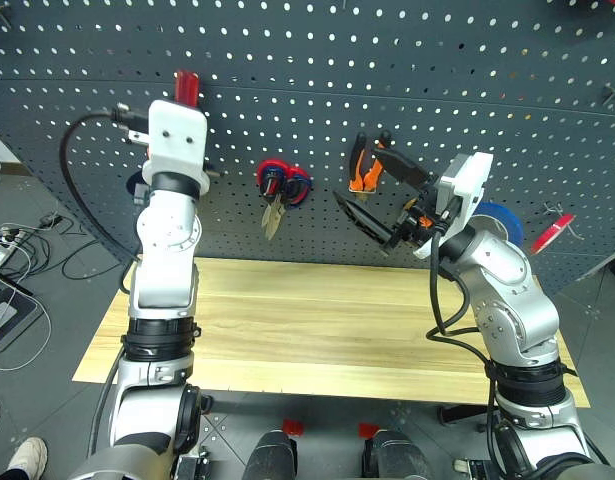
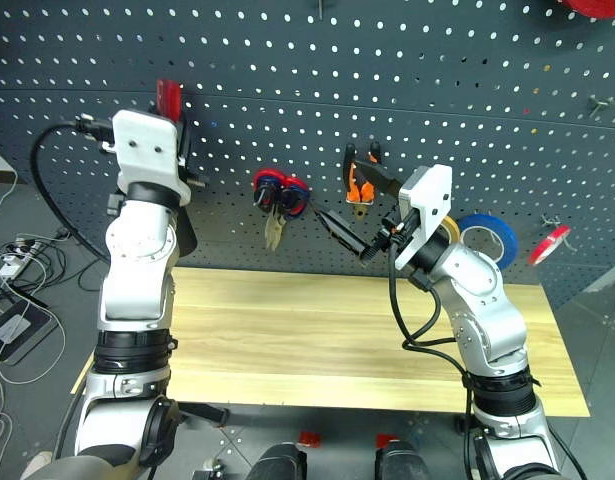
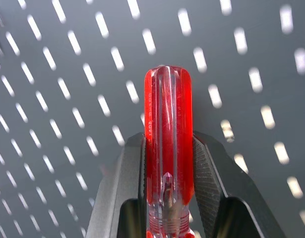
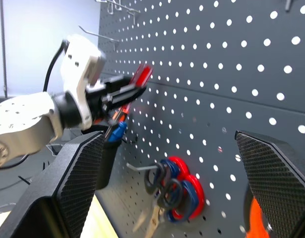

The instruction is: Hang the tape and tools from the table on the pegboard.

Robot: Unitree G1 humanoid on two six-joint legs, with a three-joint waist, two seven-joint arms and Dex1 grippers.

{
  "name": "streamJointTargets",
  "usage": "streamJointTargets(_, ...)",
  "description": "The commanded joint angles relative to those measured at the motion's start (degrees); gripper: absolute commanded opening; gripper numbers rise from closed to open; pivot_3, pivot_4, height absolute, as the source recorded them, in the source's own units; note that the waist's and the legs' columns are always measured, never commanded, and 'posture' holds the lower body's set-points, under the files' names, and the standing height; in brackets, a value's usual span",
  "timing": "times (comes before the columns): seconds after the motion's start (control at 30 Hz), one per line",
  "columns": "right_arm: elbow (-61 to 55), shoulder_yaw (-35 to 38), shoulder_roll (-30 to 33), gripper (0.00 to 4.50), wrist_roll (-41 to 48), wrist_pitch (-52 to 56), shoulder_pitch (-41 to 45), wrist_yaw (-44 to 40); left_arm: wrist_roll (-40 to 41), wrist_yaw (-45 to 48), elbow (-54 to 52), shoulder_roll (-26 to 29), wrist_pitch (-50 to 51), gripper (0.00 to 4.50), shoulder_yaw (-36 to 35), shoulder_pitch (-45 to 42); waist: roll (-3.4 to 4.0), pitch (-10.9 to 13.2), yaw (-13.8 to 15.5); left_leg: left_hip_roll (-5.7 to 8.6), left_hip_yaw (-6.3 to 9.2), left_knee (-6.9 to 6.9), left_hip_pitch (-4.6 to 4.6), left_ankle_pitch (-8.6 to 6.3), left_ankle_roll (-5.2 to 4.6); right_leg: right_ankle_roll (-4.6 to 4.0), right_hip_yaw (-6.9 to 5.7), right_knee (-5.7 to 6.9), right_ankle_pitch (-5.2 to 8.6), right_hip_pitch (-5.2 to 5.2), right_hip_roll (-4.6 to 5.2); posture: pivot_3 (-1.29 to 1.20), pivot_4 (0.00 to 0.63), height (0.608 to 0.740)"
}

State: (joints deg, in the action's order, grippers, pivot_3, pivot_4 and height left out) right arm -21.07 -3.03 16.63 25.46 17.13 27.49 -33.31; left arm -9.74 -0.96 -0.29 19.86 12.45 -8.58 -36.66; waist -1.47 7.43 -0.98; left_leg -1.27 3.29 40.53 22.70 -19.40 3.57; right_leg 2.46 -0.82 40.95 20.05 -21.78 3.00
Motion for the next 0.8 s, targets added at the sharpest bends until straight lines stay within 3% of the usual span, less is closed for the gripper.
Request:
streamJointTargets(0.03, -0.94, 1.17, 0.82, 4.5, -0.36, -1.43, -0.49, -0.29, 1.28, -2.4, -1.7, -0.15, 1.66, 0.92, -3.27, -0.63, 0.0, 0.0, -0.12, 0.01, 0.01, 0.0, 0.01, 0.0, 0.0, 0.0, 0.0, -0.01, 0.0, 0.0, 0.0, 0.05, 0.091, 0.74)
streamJointTargets(0.53, -0.4, 1.38, 2.32, 4.5, -0.18, -1.1, -0.68, -0.14, 6.37, -5.31, -3.25, -2.88, 10.95, 0.92, -9.11, 4.2, 0.01, -0.01, -0.67, 0.35, 0.82, 0.03, -0.04, 0.0, -0.01, 0.0, 0.03, 0.02, 0.0, 0.21, 0.07, 0.06, 0.114, 0.74)
streamJointTargets(0.6, -0.52, 1.44, 2.42, 4.5, -0.09, -0.87, -0.56, -0.03, 6.89, -5.42, -3.39, -2.87, 11.63, 1.67, -9.32, 4.19, 0.02, -0.01, -0.67, 0.46, 0.99, 0.04, -0.1, -0.01, -0.01, 0.0, 0.04, -0.01, 0.0, 0.33, 0.12, 0.06, 0.115, 0.74)
streamJointTargets(0.8, -1.06, 1.43, 2.77, 4.5, -0.06, -0.25, -0.64, 0.35, 7.92, -4.84, -3.41, -2.72, 12.37, 3.33, -8.92, 3.85, 0.03, -0.01, -0.56, 0.56, 1.29, 0.03, -0.16, -0.01, -0.01, 0.0, 0.05, -0.05, 0.0, 0.49, 0.14, 0.05, 0.124, 0.74)
